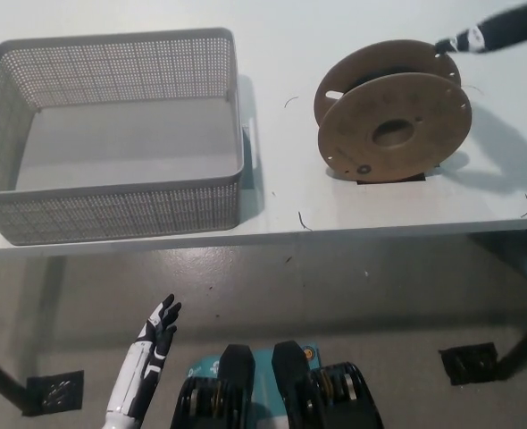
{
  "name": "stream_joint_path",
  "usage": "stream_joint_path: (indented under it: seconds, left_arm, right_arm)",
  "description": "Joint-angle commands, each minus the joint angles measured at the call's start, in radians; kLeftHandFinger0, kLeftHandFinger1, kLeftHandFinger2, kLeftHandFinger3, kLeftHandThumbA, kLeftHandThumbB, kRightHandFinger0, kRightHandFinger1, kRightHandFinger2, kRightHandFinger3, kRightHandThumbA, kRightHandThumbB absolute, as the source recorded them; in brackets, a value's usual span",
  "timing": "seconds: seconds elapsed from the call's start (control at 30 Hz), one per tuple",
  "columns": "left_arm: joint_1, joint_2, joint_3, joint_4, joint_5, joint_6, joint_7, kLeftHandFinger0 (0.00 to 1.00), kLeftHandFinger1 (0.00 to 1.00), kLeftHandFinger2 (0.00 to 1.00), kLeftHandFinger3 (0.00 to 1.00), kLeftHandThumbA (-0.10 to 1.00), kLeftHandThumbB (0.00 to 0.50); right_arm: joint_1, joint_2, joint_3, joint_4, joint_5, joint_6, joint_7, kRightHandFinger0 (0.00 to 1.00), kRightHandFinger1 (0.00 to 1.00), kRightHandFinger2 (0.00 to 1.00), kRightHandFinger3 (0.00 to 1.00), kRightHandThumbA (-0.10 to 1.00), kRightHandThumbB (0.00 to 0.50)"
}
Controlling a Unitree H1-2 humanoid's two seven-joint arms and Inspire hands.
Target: Use the right hand to pick up a 3d printing filament and place it into a container on the left side
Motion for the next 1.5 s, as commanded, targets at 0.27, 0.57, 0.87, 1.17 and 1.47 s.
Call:
stream_joint_path:
  seconds: [0.27,0.57,0.87,1.17,1.47]
  left_arm:
    - [-0.021,0.028,-0.01,-0.029,0.049,-0.049,0.003,1.0,1.0,1.0,1.0,1.0,0.235]
    - [-0.018,0.035,-0.021,-0.028,0.083,-0.058,0.012,1.0,1.0,1.0,1.0,1.0,0.226]
    - [-0.016,0.04,-0.019,-0.036,0.099,-0.048,0.011,1.0,1.0,1.0,1.0,1.0,0.193]
    - [-0.013,0.042,-0.017,-0.043,0.096,-0.043,0.005,1.0,1.0,1.0,1.0,1.0,0.198]
    - [-0.016,0.041,-0.017,-0.042,0.093,-0.045,0.004,1.0,1.0,1.0,1.0,1.0,0.191]
  right_arm:
    - [-0.412,0.105,0.216,0.432,-0.131,0.09,0.269,1.0,1.0,1.0,1.0,1.0,0.49]
    - [-0.538,0.188,0.309,0.639,-0.154,0.086,0.43,1.0,1.0,1.0,1.0,1.0,0.477]
    - [-0.644,0.248,0.362,0.835,-0.2,0.016,0.548,1.0,1.0,1.0,1.0,1.0,0.488]
    - [-0.605,0.255,0.365,0.821,-0.245,0.073,0.54,1.0,1.0,1.0,1.0,1.0,0.431]
    - [-0.568,0.306,0.404,0.985,-0.293,-0.085,0.553,1.0,1.0,1.0,1.0,1.0,0.426]
